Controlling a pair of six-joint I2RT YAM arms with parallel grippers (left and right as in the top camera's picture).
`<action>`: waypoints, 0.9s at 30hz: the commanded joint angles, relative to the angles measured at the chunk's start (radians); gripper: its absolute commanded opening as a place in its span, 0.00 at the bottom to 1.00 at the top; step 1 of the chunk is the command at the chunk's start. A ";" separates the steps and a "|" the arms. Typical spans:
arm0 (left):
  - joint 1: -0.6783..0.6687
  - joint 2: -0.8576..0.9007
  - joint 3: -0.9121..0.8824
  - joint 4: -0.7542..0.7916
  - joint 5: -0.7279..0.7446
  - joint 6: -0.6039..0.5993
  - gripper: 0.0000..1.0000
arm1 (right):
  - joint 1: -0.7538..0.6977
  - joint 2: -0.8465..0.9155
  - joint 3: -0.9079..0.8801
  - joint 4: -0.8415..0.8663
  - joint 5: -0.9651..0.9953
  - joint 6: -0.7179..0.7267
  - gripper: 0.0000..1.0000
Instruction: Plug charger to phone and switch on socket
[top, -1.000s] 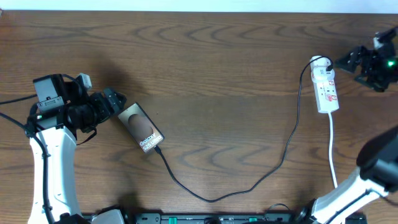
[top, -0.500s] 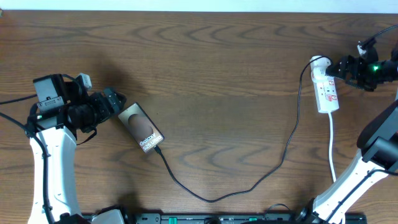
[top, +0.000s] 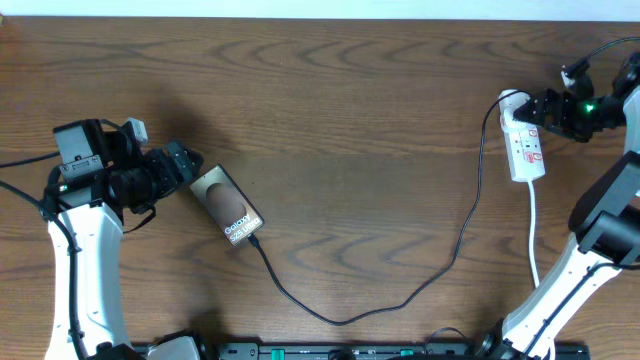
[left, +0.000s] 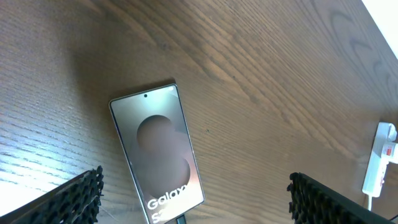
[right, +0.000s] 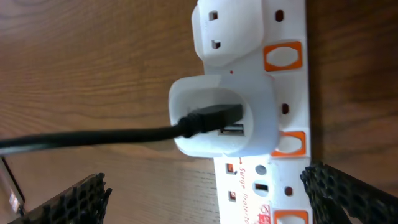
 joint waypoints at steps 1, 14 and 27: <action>0.002 -0.006 0.005 -0.009 0.013 0.014 0.94 | 0.023 0.043 0.025 0.008 -0.003 0.002 0.99; 0.002 -0.006 0.005 -0.016 0.013 0.014 0.94 | 0.051 0.064 0.011 0.019 -0.002 0.067 0.99; 0.002 -0.006 0.005 -0.025 0.013 0.015 0.94 | 0.082 0.066 0.010 0.014 -0.034 0.183 0.99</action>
